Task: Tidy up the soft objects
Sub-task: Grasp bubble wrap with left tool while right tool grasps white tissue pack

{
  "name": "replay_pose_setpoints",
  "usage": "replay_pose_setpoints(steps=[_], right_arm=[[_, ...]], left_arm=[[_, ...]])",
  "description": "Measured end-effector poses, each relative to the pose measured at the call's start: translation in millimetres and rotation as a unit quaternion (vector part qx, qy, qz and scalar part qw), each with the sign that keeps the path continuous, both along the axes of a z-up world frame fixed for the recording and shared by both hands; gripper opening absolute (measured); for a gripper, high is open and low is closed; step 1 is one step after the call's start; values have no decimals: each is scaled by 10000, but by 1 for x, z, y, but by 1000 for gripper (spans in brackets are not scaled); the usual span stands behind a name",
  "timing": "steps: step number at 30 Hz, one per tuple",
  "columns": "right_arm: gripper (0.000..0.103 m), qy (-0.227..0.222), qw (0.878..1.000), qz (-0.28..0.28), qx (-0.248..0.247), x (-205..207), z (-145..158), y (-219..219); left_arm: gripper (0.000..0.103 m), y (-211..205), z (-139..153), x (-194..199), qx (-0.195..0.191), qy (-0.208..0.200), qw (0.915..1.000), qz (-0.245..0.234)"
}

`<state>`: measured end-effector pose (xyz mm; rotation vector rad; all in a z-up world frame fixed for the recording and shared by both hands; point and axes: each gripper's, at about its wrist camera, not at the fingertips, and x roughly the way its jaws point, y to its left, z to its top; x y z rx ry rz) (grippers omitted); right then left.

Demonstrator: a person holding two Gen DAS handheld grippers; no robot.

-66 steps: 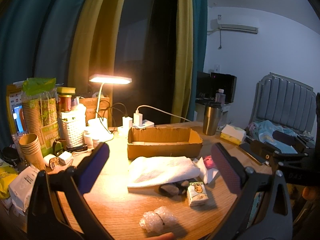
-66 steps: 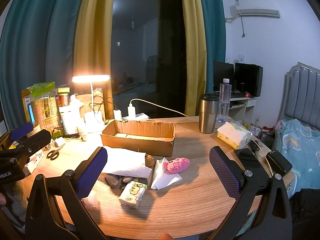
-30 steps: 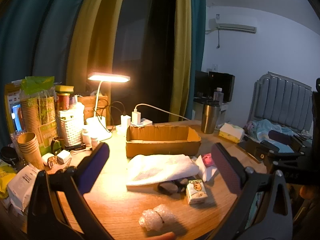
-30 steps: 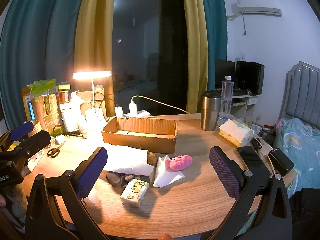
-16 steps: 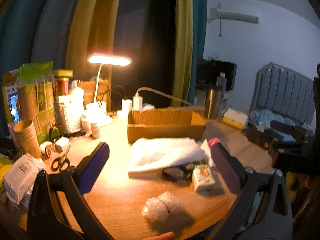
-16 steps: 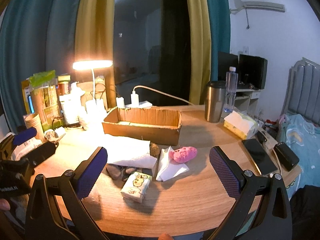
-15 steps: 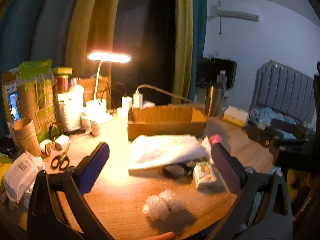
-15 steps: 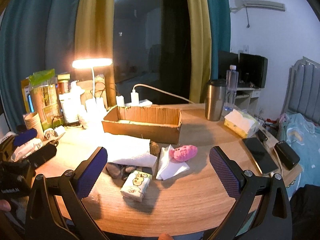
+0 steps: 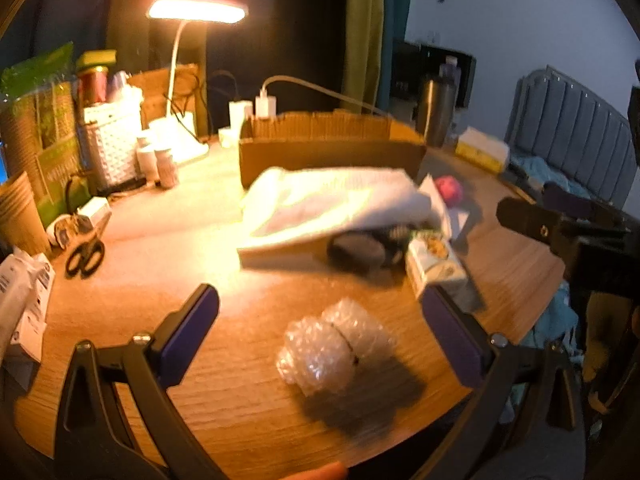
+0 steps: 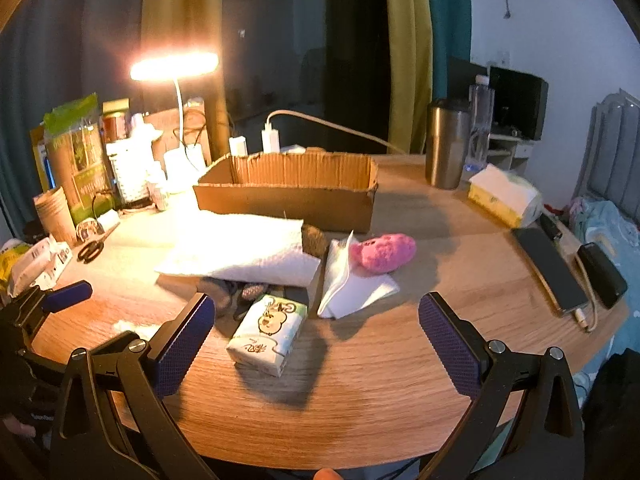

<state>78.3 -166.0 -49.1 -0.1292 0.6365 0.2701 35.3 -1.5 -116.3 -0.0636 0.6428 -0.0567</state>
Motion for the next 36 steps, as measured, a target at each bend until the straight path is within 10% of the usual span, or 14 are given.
replay_pose_setpoints(steps=[13,20,24,36], right_arm=[[102,798,9960,412,-29,29,-46,24],[82,1119,9923,522,-107,39,-63,33],[61,1247,9898,657,-206,40,-66,37],[56,974,9919,799,-177,33,-39,26]], left_arm=[[89,11,-31,16,-105,622,9979,-121],[57,12,-32,18,-149,653,9975,-245],[52,11,-31,19,-159,660,9972,-301],[48,7,-8,21,-160,450,9983,-332]])
